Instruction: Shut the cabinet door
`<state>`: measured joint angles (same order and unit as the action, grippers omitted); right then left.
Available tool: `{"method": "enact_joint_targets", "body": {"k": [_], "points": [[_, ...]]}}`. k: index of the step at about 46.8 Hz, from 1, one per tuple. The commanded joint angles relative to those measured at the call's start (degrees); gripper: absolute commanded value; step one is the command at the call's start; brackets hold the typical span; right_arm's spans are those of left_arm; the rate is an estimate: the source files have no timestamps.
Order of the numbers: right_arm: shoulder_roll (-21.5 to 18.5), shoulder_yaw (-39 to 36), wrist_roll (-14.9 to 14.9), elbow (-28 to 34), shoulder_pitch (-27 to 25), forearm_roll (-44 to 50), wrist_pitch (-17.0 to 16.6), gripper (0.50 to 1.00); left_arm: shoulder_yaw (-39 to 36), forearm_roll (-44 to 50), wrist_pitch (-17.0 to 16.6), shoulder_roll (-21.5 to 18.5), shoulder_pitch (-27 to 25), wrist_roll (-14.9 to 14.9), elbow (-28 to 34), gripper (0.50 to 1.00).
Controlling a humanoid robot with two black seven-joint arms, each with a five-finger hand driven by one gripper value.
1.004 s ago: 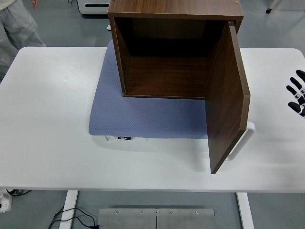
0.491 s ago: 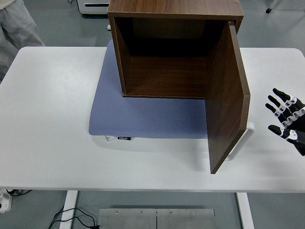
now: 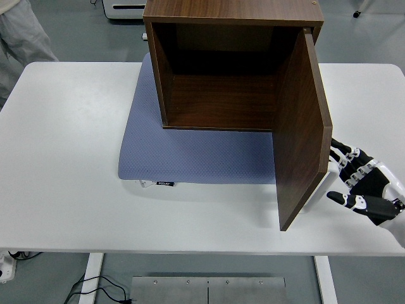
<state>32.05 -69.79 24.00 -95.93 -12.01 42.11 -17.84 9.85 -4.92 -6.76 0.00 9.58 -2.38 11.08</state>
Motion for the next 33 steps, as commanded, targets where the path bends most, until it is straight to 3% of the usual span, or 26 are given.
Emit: {"method": "enact_joint_targets", "body": {"k": [1,18,33], "points": [[-0.50,0.88,-0.01,-0.22,-0.03,0.95,0.00,1.000,0.00,0.00,0.00,0.00,0.00,0.01,-0.01,1.000],[-3.93,5.89,-0.09,-0.49,1.11,3.59,0.09,1.000,0.00,0.00,0.00,0.00,0.00,-0.08,-0.01,1.000],[-5.33,9.85,-0.10,-0.22,6.29,3.94,0.09,1.000,0.00,0.00,0.00,0.00,0.00,0.01,-0.01,1.000]]}}
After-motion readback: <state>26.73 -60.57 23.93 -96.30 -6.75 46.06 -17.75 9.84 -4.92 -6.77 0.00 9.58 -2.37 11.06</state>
